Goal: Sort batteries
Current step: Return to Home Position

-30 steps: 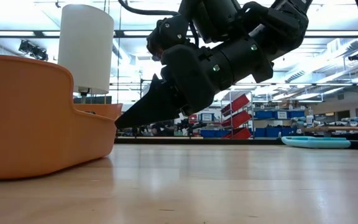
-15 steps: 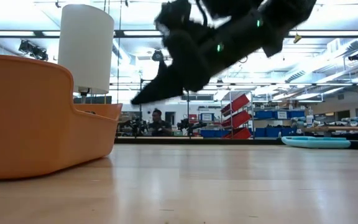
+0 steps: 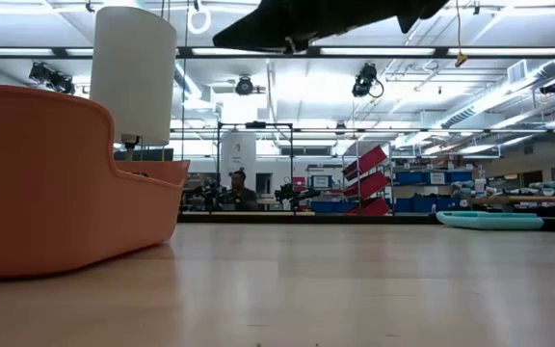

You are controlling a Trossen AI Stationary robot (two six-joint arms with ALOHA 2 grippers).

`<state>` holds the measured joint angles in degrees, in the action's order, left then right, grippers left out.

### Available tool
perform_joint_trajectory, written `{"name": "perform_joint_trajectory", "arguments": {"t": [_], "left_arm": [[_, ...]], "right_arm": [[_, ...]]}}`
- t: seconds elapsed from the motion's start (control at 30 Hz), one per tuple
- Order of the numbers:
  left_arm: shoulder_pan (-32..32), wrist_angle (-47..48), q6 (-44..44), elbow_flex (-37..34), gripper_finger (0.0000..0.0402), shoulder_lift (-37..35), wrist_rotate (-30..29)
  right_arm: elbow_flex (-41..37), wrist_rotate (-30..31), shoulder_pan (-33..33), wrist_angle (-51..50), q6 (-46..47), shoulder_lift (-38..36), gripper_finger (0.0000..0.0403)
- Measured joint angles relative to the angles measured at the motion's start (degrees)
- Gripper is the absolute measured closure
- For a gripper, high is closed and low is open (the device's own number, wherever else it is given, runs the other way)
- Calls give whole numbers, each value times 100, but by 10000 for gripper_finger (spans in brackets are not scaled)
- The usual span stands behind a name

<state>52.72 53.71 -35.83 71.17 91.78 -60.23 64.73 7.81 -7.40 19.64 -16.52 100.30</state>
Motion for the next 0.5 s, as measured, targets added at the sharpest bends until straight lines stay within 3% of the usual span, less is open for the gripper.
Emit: {"name": "perform_joint_trajectory", "arguments": {"t": [0.2,0.4,0.5], "left_arm": [[-303,-37,522,-77,402,-4,-469],[-505,2,589,-517,402,-165,-531],[-603,-586,1047,-701,402,-496,-524]], "right_arm": [[0,78,34,10,-217,-73,403],[-11,160,-66,-29,-487,-442,403],[4,152,-132,48,-620,-819,403]]}}
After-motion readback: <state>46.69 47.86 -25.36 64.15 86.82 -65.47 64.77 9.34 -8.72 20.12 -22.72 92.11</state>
